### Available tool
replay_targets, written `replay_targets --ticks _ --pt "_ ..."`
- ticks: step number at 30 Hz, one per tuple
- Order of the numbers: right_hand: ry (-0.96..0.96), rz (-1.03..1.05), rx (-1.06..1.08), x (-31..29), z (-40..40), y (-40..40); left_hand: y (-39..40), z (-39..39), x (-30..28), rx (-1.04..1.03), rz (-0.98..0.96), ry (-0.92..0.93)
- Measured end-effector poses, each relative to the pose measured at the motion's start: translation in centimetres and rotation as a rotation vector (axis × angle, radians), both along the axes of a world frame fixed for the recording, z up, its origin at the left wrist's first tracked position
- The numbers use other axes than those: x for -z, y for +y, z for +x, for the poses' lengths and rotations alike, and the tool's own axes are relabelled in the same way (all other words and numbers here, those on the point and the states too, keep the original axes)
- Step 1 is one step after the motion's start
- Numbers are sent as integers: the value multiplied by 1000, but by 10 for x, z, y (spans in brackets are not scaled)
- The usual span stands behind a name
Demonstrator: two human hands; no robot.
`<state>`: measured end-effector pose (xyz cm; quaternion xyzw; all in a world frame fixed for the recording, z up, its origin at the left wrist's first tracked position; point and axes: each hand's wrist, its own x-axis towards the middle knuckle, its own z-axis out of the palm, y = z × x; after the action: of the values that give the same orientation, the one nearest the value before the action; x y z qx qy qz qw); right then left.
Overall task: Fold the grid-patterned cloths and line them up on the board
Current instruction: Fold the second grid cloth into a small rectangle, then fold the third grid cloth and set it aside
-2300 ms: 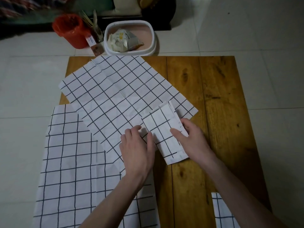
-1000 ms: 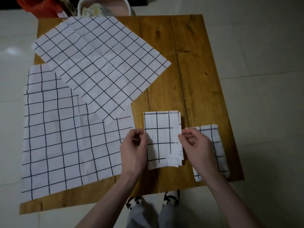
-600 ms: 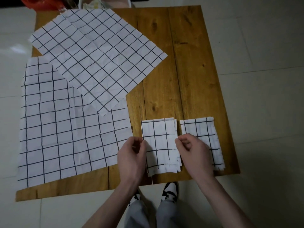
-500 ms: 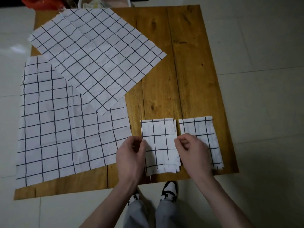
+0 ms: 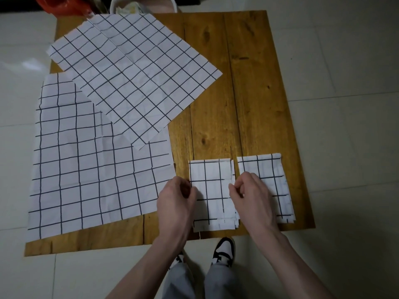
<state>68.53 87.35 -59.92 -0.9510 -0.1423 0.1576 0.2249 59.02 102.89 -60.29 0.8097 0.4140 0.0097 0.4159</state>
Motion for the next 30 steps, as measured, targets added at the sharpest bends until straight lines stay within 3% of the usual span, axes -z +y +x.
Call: replay_targets --ticks 7,12,21,26,30 --pt "44 105 -74 -23 1 8 11 -8 -24 62 30 -85" --pt "14 115 -193 -74 -4 18 28 -17 -76 142 189 -106" --pt "-247 132 -486 -239 -33 48 71 -63 -234 188 517 -56" --pt "-335 128 -687 -321 -59 77 95 -102 -324 103 670 -106" --pt "-401 117 -724 -372 -82 111 114 -135 -376 13 739 -143"
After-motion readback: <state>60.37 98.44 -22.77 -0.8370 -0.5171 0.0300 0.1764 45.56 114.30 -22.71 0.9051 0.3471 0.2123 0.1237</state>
